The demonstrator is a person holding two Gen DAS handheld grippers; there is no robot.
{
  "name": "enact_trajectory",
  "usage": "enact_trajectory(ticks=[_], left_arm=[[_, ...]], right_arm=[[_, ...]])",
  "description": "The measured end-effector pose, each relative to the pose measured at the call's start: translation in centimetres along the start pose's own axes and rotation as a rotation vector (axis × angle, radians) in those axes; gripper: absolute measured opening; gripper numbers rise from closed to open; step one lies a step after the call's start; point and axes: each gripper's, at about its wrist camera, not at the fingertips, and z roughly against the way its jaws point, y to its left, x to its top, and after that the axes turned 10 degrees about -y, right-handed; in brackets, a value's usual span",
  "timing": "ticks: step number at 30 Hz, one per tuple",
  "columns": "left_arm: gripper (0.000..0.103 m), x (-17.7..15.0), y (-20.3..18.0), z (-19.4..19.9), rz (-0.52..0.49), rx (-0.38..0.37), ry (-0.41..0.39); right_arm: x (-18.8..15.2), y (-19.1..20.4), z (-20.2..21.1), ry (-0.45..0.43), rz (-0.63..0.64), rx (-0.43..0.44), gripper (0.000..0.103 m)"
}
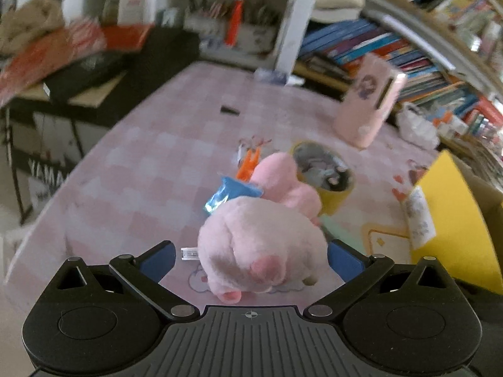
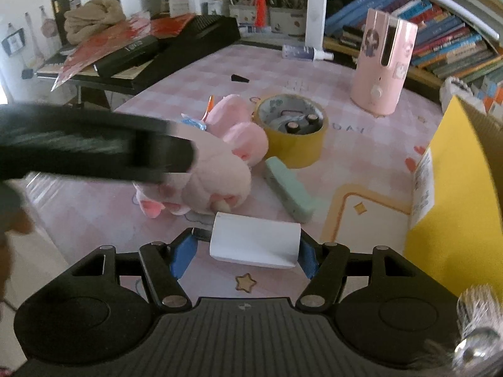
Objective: Organize objects
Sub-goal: 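Move the left tool to the pink plush pig while the right tool approaches the white block, then close the left gripper on the pig while the right gripper grasps the white block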
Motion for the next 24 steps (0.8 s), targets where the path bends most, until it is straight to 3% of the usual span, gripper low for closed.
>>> enact_trajectory(ticks=[4, 6, 9, 16, 24], left_arm=[[0.103, -0.1, 0.1, -2.5, 0.041, 0.011, 0.086], [0.103, -0.5, 0.3, -3.1, 0.083, -0.019, 0.099], [0.094, -0.8, -0.1, -3.5, 0.08, -0.043, 0.113], [0.071, -0.5, -0.6, -1.3, 0.024, -0.059, 0.074], [0.071, -0.2, 0.8, 2.6, 0.036, -0.066, -0.011]], right_arm=[[-0.1, -0.9, 0.6, -0.012, -0.005, -0.001, 0.064], [-0.2, -1.3, 0.7, -0.011, -0.009, -0.011, 0.064], [-0.4, -1.9, 1.0, -0.013, -0.021, -0.03, 0.064], [-0.5, -2.6, 1.9, -0.033, -0.071, -0.062, 0.064], [0.1, -2.0, 3.2, -0.103, -0.118, -0.089, 0.064]])
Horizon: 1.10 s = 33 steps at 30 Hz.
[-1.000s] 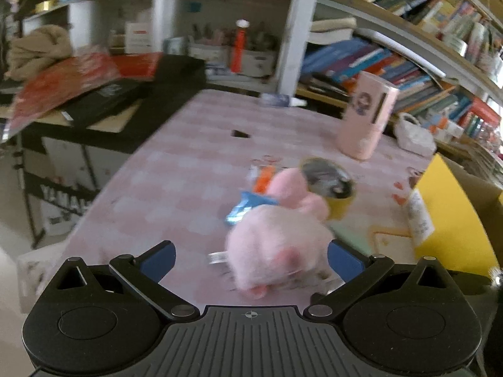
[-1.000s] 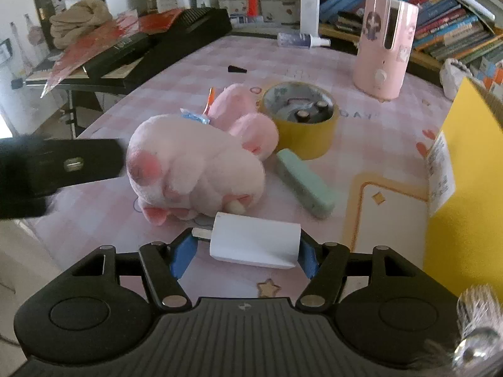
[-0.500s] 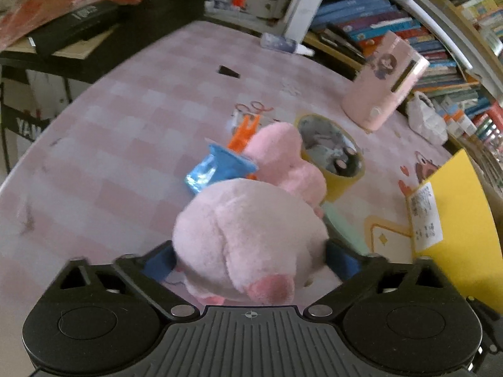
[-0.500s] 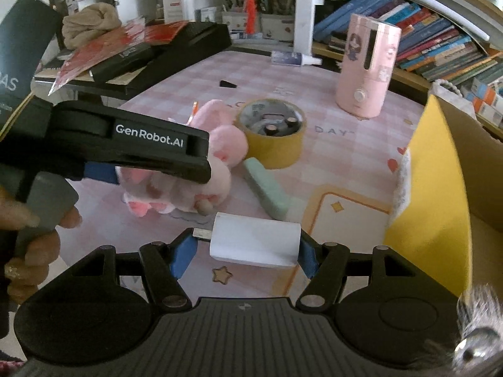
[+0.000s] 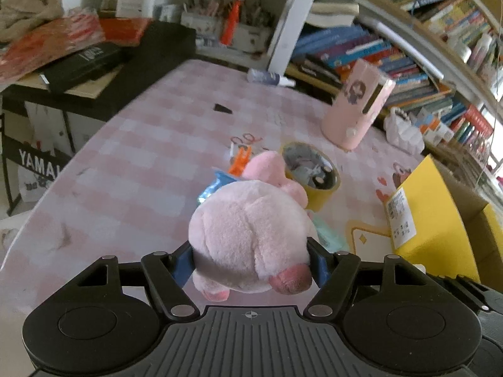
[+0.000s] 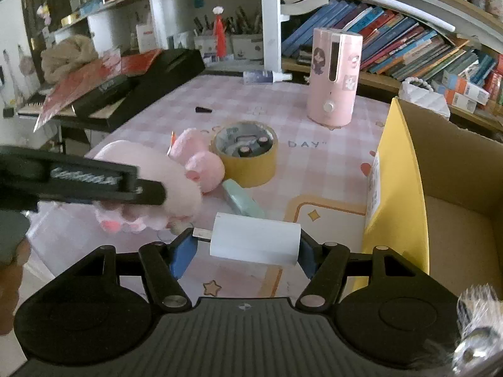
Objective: Organize objects
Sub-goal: 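Close the left gripper on the pig while the right gripper grasps the white block, then carry the pig and white block together over the yellow box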
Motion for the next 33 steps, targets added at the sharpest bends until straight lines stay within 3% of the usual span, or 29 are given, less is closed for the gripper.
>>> enact_trajectory(ticks=[13, 25, 33], left_arm=[[0.071, -1.9, 1.8, 6.4, 0.009, -0.048, -0.078], [0.071, -5.0, 2.9, 13.1, -0.029, -0.124, -0.106], [0.071, -6.7, 2.2, 15.5, -0.071, -0.202, -0.095]], right_arm=[[-0.6, 3.2, 4.4, -0.072, 0.004, -0.009, 0.064], [-3.7, 5.4, 11.3, -0.107, -0.077, -0.092, 0.064], [-6.1, 6.4, 15.5, -0.123, -0.122, -0.161, 0.064]])
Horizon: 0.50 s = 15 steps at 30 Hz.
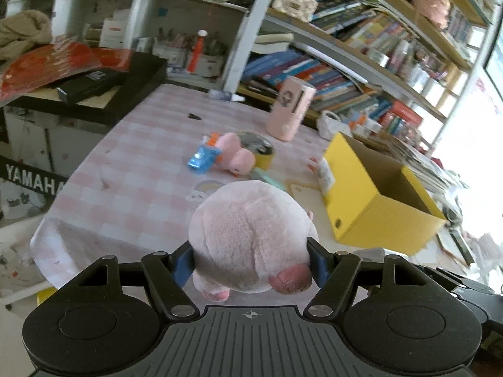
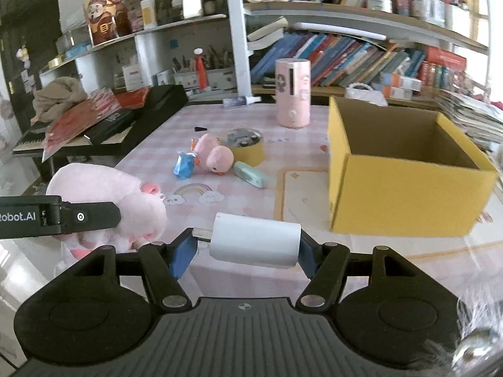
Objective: Organize objects
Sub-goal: 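Carry the pig and white block together over the yellow box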
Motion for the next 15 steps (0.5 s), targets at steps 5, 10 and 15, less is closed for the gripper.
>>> enact_trajectory(ticks=[5, 10, 15], left_arm=[[0.071, -0.7, -1.1, 0.7, -0.029, -0.051, 0.013], [0.071, -1.3, -1.9, 0.9, -0.035, -0.088, 0.03], [0.071, -1.7, -2.9, 1.0, -0.05, -0.124, 0.038]], right_arm=[[-0.6, -0.6, 2.1, -0.006, -0.031, -0.052, 0.064], [-1.3, -1.2, 3.7, -0.002, -0.055, -0.097, 0.064], [-1.6, -2.0, 4.8, 0.006, -0.074, -0.14, 0.064]])
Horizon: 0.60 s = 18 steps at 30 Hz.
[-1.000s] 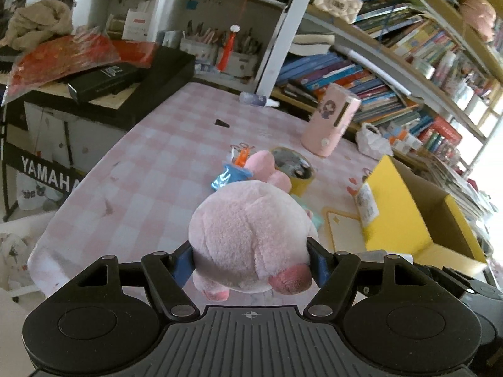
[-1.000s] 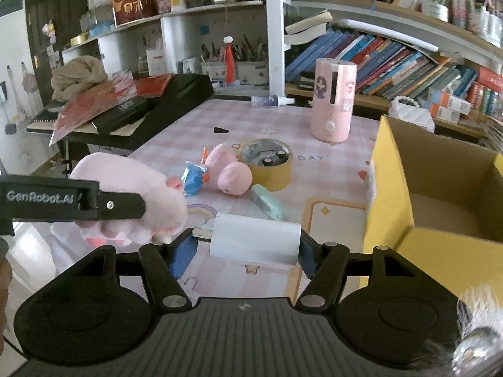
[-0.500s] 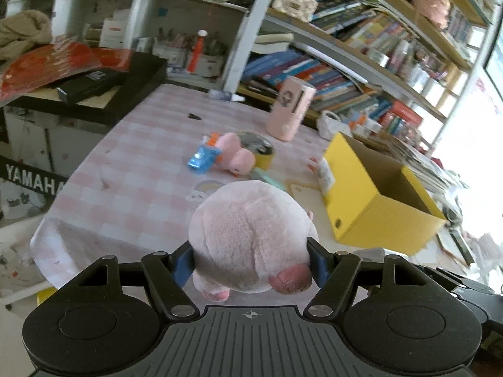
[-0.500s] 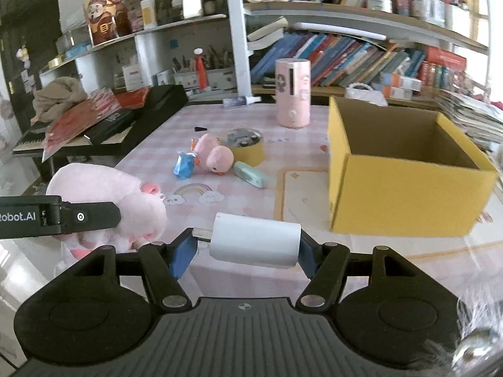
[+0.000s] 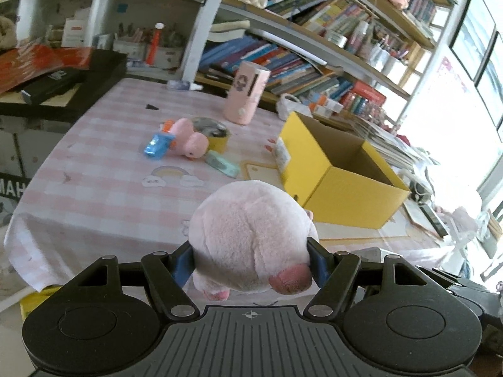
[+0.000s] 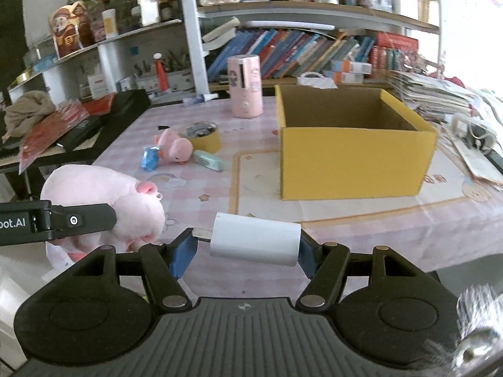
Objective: Organize objects
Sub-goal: 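Carry the pig and white block together over the yellow box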
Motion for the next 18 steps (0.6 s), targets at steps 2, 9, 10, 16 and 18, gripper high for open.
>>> enact_trajectory(ticks=[2, 9, 10, 16, 18], left_arm=[[0.071, -0.1, -0.5, -0.1, -0.006, -0.014, 0.002], [0.071, -0.4, -2.8, -1.3, -0.041, -0.069, 0.024], [0.071, -0.4, -3.2, -1.4, -0.049, -0.077, 0.027], [0.071, -0.8, -5.0, -1.9, -0.088, -0.12, 0.05], [0.071, -0.9, -5.4, -2.0, -0.094, -0.125, 0.052]], right_arm=[[-0.1, -0.4, 0.3, 0.002, -0.006, -0.015, 0.064], [-0.9, -2.5, 1.3, 0.013, -0.033, -0.068, 0.064], [-0.9, -3.0, 1.5, 0.009, -0.044, -0.079, 0.064], [-1.3, -5.2, 2.4, 0.006, -0.104, -0.138, 0.064], [-1.5, -5.7, 2.6, 0.011, -0.115, -0.148, 0.064]])
